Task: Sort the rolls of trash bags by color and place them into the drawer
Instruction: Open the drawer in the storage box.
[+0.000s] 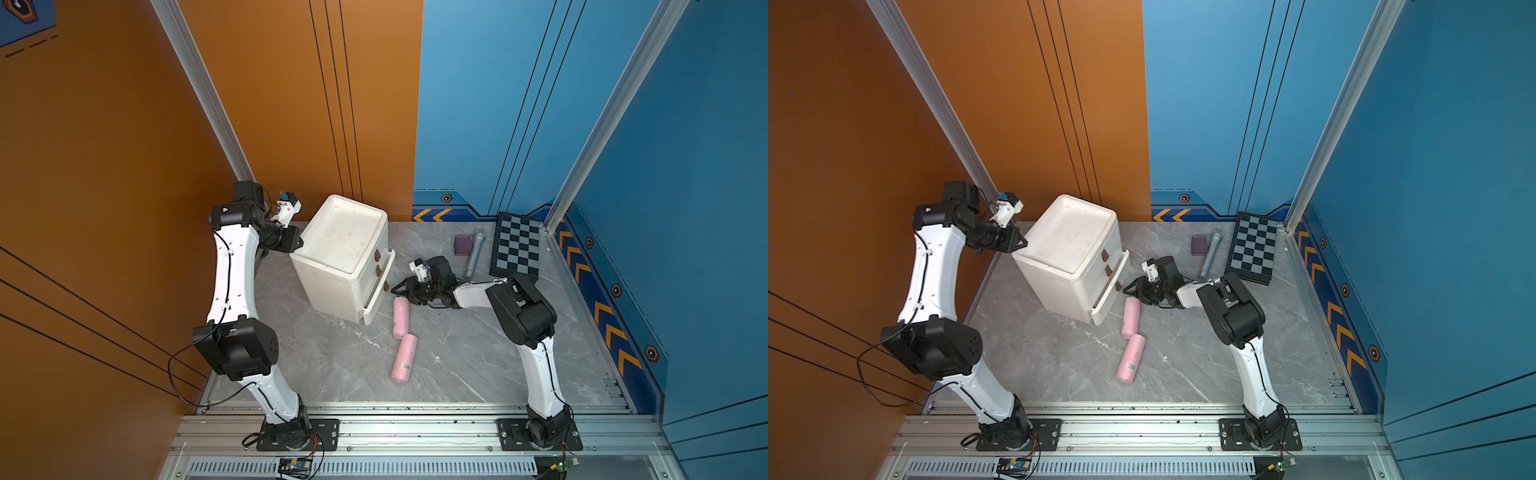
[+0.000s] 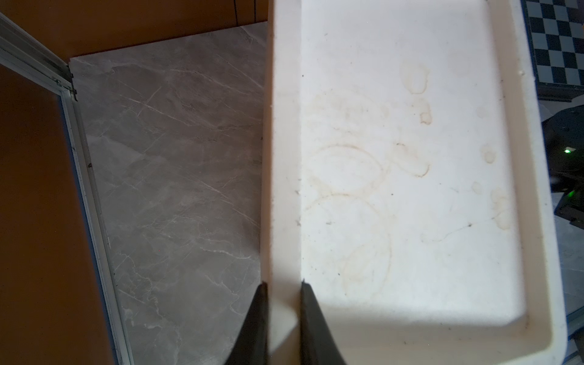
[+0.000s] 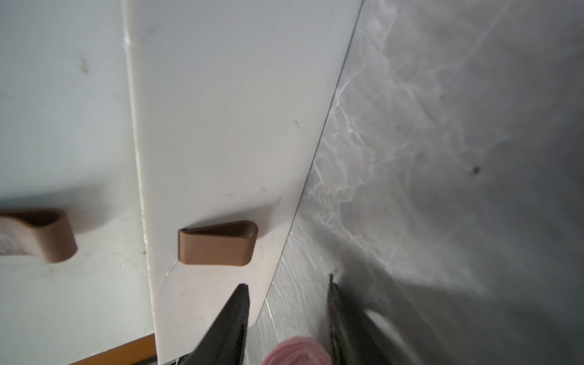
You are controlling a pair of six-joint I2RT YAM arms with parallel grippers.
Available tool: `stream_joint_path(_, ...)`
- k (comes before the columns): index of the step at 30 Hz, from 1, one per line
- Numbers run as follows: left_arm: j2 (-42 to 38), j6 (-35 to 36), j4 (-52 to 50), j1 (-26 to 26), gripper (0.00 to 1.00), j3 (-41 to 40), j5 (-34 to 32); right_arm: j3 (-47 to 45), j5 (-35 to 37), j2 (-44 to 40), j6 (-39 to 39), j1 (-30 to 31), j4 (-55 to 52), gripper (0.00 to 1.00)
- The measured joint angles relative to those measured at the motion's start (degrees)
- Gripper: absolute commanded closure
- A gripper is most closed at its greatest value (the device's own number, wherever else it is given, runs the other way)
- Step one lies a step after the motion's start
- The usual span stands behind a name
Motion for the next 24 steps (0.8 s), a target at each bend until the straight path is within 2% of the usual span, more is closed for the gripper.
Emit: stream_joint_path(24,0.0,0.0,0.1,0.0,1.0,0.0,0.0,-0.3,3.0,6.7,16.6,-0.6,23.2,0.57)
